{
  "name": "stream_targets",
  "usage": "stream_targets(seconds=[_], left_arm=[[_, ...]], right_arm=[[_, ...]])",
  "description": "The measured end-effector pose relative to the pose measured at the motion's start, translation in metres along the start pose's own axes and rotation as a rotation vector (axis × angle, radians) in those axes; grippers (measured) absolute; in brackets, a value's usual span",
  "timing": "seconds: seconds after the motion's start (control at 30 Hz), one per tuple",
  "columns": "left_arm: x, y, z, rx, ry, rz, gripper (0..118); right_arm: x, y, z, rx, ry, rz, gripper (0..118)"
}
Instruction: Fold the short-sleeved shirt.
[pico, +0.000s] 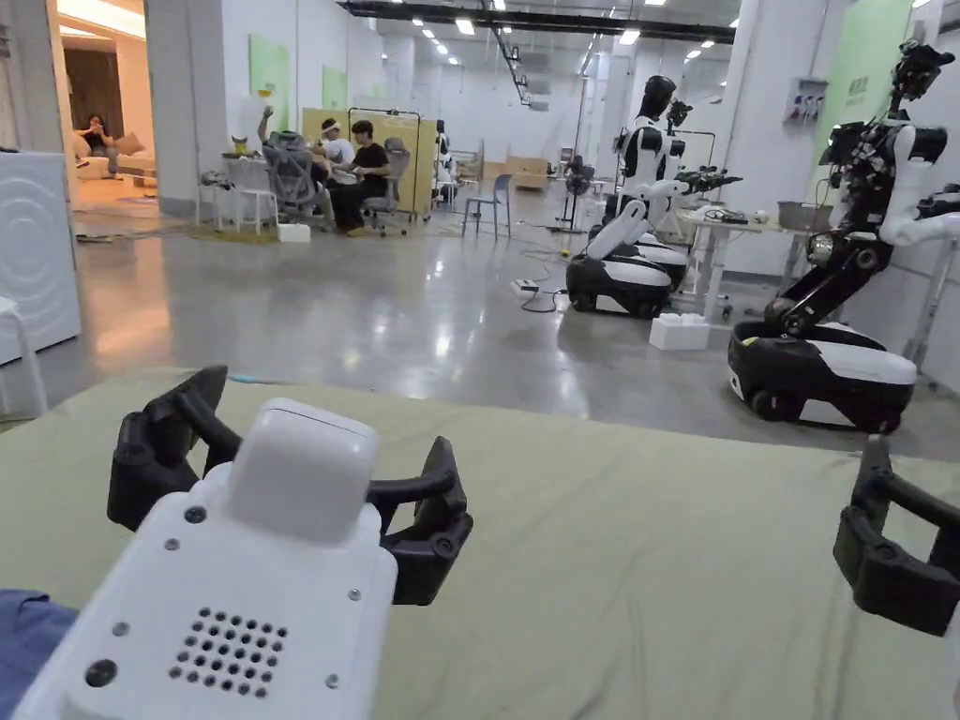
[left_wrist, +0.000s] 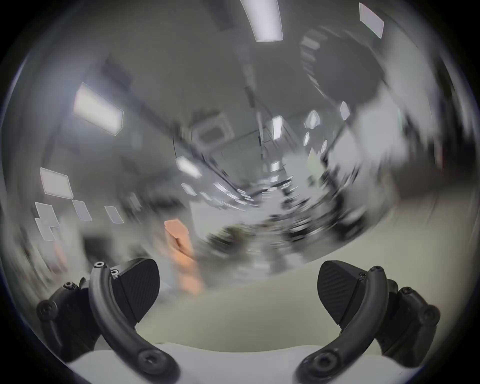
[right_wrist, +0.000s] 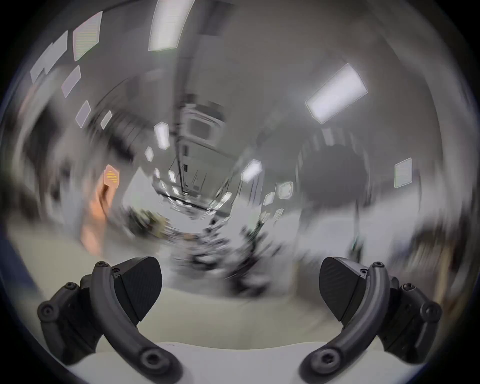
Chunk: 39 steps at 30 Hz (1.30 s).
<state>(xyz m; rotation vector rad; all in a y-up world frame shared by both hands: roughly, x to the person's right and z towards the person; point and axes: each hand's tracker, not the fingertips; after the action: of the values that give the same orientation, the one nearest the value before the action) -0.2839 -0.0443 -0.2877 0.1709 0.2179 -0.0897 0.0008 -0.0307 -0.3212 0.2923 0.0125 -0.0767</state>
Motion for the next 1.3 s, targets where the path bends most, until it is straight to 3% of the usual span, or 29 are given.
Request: stream_targets(seconds=[0.03,0.1,0.13,0.17,0.2,0.3,0.33,0.4,0.47,0.53,0.73,0.93,1.13,1.3], left_arm=[[-0.005,-0.002,-0.003,-0.028,-0.035,0.167,118],[-0.011,-0.009,-0.009,-0.068,-0.083,0.362,118],[-0.011,-0.012,-0.012,-0.066,-0.095,0.392,118],[0.002,-0.009,-0.010,-0.059,-0.087,0.379,118],[0.007,-0.008,-0.012,-0.058,-0.079,0.325,118],[0.018,-0.012,-0.010,-0.094,-0.125,0.175,118],[0.020,-0.014,-0.009,-0.105,-0.121,0.170,118],[0.021,-0.016,-0.009,-0.130,-0.121,0.183,118],[0.017,-0.018,-0.009,-0.145,-0.134,0.247,118],[0.011,-0.016,-0.008,-0.140,-0.116,0.267,118],[0.000,-0.015,-0.010,-0.175,-0.044,0.163,118],[0.012,-0.012,-0.008,-0.153,0.056,-0.017,118],[0.018,-0.010,-0.003,-0.130,0.029,-0.004,118],[0.002,-0.012,-0.006,-0.154,-0.006,0.030,118]], right_arm=[[0.010,-0.004,-0.002,-0.059,0.065,-0.178,118],[0.043,-0.029,-0.021,-0.144,0.186,-0.411,118],[0.067,-0.047,-0.036,-0.182,0.225,-0.453,118],[0.068,-0.051,-0.037,-0.218,0.253,-0.450,118],[0.066,-0.056,-0.037,-0.267,0.260,-0.395,118],[0.041,-0.059,-0.030,-0.257,0.259,-0.029,118],[0.036,-0.061,-0.029,-0.250,0.232,0.038,118],[0.022,-0.064,-0.027,-0.289,0.234,0.097,118],[0.017,-0.066,-0.030,-0.348,0.214,0.122,118],[0.014,-0.068,-0.025,-0.276,0.184,0.132,118],[0.015,-0.061,-0.019,-0.198,0.137,0.200,118],[0.023,-0.058,-0.018,-0.223,0.128,0.179,118],[0.030,-0.052,-0.016,-0.243,0.139,0.131,118],[0.031,-0.047,-0.015,-0.228,0.133,0.139,118]])
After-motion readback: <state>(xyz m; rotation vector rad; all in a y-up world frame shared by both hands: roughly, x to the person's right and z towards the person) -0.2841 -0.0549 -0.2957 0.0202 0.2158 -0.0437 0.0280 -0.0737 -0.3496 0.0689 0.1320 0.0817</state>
